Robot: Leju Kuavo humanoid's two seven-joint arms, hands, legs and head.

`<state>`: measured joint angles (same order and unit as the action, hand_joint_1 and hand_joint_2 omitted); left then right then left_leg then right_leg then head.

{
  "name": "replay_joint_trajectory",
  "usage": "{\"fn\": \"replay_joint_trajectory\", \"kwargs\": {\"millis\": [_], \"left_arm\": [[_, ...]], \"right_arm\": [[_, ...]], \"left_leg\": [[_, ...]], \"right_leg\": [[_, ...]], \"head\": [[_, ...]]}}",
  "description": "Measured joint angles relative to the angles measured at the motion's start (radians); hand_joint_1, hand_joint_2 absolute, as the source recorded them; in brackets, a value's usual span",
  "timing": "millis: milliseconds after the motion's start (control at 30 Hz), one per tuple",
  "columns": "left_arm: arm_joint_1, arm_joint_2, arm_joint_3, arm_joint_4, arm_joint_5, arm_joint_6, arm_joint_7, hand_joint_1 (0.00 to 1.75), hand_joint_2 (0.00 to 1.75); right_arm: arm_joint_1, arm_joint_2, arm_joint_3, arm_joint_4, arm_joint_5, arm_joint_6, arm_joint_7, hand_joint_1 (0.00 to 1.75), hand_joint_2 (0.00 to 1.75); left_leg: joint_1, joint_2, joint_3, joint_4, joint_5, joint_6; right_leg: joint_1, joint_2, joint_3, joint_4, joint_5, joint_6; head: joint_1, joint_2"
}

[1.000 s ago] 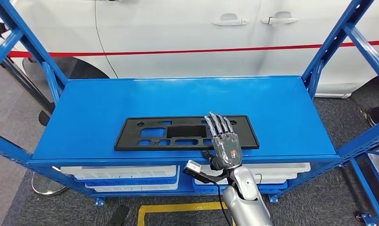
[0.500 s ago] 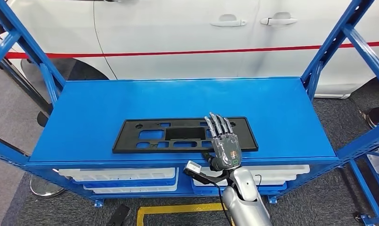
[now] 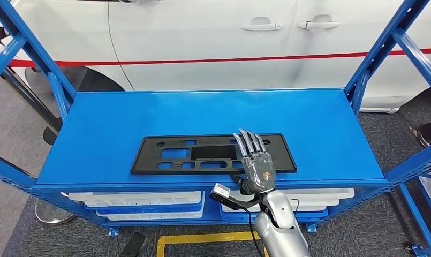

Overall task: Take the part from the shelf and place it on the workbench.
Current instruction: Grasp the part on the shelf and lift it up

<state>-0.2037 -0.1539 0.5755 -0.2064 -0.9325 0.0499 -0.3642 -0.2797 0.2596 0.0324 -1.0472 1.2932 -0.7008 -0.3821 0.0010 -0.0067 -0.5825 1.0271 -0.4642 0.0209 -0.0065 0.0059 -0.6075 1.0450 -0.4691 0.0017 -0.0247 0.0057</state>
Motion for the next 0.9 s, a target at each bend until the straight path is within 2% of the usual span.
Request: {"fn": "replay_joint_trajectory", "kwargs": {"millis": [67, 100, 133, 200, 233, 267, 300, 367, 400, 433, 467, 567, 633, 700, 733, 767, 800, 867, 900], "left_arm": [[0.0, 0.001, 0.0, 0.0, 0.0, 0.0, -0.001, 0.0, 1.75], [0.0, 0.001, 0.001, 0.0, 0.001, 0.0, -0.001, 0.0, 1.75], [0.0, 0.001, 0.001, 0.0, 0.003, -0.001, 0.0, 0.0, 1.75], [0.003, 0.001, 0.004, 0.0, 0.008, -0.001, 0.003, 0.0, 1.75], [0.006, 0.001, 0.006, 0.0, 0.011, -0.001, 0.005, 0.0, 1.75], [0.008, 0.002, 0.007, 0.0, 0.013, -0.001, 0.005, 0.0, 1.75], [0.01, 0.002, 0.009, 0.0, 0.015, -0.001, 0.005, 0.0, 1.75], [0.011, 0.004, 0.011, 0.0, 0.016, -0.001, 0.005, 0.0, 1.75], [0.011, 0.005, 0.012, 0.0, 0.016, -0.001, 0.005, 0.0, 1.75], [0.01, 0.006, 0.014, 0.0, 0.016, -0.001, 0.005, 0.0, 1.75], [0.011, 0.006, 0.015, 0.0, 0.017, -0.001, 0.005, 0.0, 1.75], [0.013, 0.006, 0.018, 0.0, 0.018, -0.001, 0.005, 0.0, 1.75], [0.012, 0.006, 0.018, 0.0, 0.018, -0.001, 0.005, 0.0, 1.75], [0.011, 0.006, 0.019, 0.0, 0.018, -0.001, 0.005, 0.0, 1.75], [0.012, 0.006, 0.02, 0.0, 0.017, -0.001, 0.005, 0.0, 1.75], [0.013, 0.006, 0.02, 0.0, 0.016, -0.001, 0.005, 0.0, 1.75], [0.014, 0.006, 0.02, 0.0, 0.016, -0.001, 0.006, 0.0, 1.75], [0.015, 0.006, 0.02, 0.0, 0.015, -0.001, 0.005, 0.0, 1.75], [0.015, 0.006, 0.021, 0.0, 0.015, 0.0, 0.005, 0.0, 1.75]], "right_arm": [[0.001, 0.0, 0.0, 0.0, -0.002, 0.0, -0.005, 0.0, 1.75], [0.0, 0.001, 0.0, 0.0, -0.004, 0.0, -0.008, 0.0, 1.75], [0.0, 0.001, 0.0, 0.0, -0.007, 0.0, -0.011, 0.0, 1.75], [0.001, 0.002, 0.0, 0.0, -0.014, 0.0, -0.016, 0.0, 1.75], [0.001, 0.001, 0.0, 0.0, -0.017, 0.0, -0.019, 0.0, 1.75], [0.003, 0.001, 0.0, 0.0, -0.02, 0.0, -0.021, 0.0, 1.75], [0.003, 0.001, 0.0, 0.0, -0.023, 0.0, -0.023, 0.0, 1.75], [0.004, 0.001, 0.0, -0.001, -0.028, 0.0, -0.025, 0.0, 1.75], [0.004, 0.001, 0.0, -0.001, -0.029, 0.0, -0.025, 0.0, 1.75], [0.004, 0.001, 0.0, -0.002, -0.03, 0.0, -0.025, 0.0, 1.75], [0.005, 0.001, 0.0, -0.002, -0.031, 0.0, -0.025, 0.0, 1.75], [0.006, 0.001, 0.0, -0.005, -0.031, 0.0, -0.026, 0.0, 1.75], [0.005, 0.001, -0.001, -0.007, -0.031, 0.0, -0.026, 0.0, 1.75], [0.008, 0.0, -0.002, -0.007, -0.031, 0.0, -0.026, 0.0, 1.75], [0.011, 0.0, -0.003, -0.007, -0.031, 0.0, -0.026, 0.0, 1.75], [0.013, -0.001, -0.004, -0.007, -0.031, 0.0, -0.026, 0.0, 1.75], [0.014, -0.001, -0.005, -0.007, -0.031, 0.0, -0.026, 0.0, 1.75], [0.013, -0.002, -0.005, -0.007, -0.031, 0.0, -0.026, 0.0, 1.75], [0.012, -0.002, -0.006, -0.007, -0.031, 0.0, -0.027, 0.0, 1.75]], "left_leg": [[0.002, 0.001, -0.004, 0.008, -0.01, -0.01], [0.003, 0.001, -0.013, 0.032, -0.028, -0.016], [0.005, 0.001, -0.033, 0.078, -0.055, -0.022], [0.009, 0.001, -0.091, 0.205, -0.115, -0.031], [0.01, 0.001, -0.114, 0.255, -0.129, -0.034], [0.011, 0.002, -0.123, 0.269, -0.123, -0.035], [0.012, 0.002, -0.111, 0.244, -0.097, -0.035], [0.011, 0.002, -0.049, 0.111, -0.026, -0.029], [0.009, 0.001, -0.02, 0.05, -0.004, -0.025], [0.007, 0.001, -0.003, 0.011, 0.006, -0.02], [0.004, 0.0, 0.002, -0.002, 0.003, -0.016], [0.007, 0.001, 0.005, -0.015, 0.009, 0.002], [0.01, 0.003, 0.009, -0.025, 0.015, 0.015], [0.008, 0.004, 0.009, -0.025, 0.015, 0.021], [0.007, 0.004, 0.009, -0.024, 0.014, 0.022], [0.007, 0.004, 0.009, -0.022, 0.014, 0.022], [0.006, 0.003, 0.009, -0.021, 0.013, 0.022], [0.006, 0.001, 0.01, -0.015, 0.008, 0.019], [0.004, 0.001, 0.009, -0.01, 0.004, 0.015]], "right_leg": [[-0.004, 0.0, 0.004, -0.007, 0.004, -0.011], [-0.006, -0.001, 0.006, -0.011, 0.006, -0.016], [-0.009, -0.003, 0.009, -0.015, 0.007, -0.02], [-0.008, -0.005, 0.01, -0.015, 0.006, -0.023], [-0.008, -0.005, 0.01, -0.015, 0.005, -0.024], [-0.007, -0.004, 0.011, -0.014, 0.005, -0.025], [-0.007, -0.003, 0.013, -0.014, 0.004, -0.024], [-0.007, -0.001, 0.018, -0.013, 0.001, -0.021], [-0.006, -0.001, 0.018, -0.012, 0.0, -0.018], [-0.004, 0.0, 0.017, -0.012, 0.0, -0.014], [-0.004, 0.0, 0.016, -0.012, 0.001, -0.009], [-0.004, -0.001, 0.012, -0.007, -0.006, 0.007], [-0.004, -0.001, -0.017, 0.06, -0.05, 0.014], [-0.005, -0.001, -0.079, 0.189, -0.111, 0.018], [-0.006, -0.001, -0.104, 0.239, -0.125, 0.019], [-0.006, -0.001, -0.114, 0.257, -0.12, 0.019], [-0.006, -0.001, -0.106, 0.238, -0.097, 0.018], [-0.005, -0.001, -0.047, 0.114, -0.03, 0.011], [-0.004, -0.001, -0.019, 0.055, -0.009, 0.008]], "head": [[0.0, 0.0], [0.0, 0.0], [0.0, 0.0], [0.0, 0.0], [0.0, 0.0], [0.0, 0.0], [0.0, 0.0], [0.0, 0.0], [0.0, 0.0], [0.0, 0.0], [0.0, 0.0], [0.0, 0.0], [0.0, 0.0], [0.0, 0.0], [0.0, 0.0], [0.0, 0.0], [0.0, 0.0], [0.0, 0.0], [0.0, 0.0]]}}
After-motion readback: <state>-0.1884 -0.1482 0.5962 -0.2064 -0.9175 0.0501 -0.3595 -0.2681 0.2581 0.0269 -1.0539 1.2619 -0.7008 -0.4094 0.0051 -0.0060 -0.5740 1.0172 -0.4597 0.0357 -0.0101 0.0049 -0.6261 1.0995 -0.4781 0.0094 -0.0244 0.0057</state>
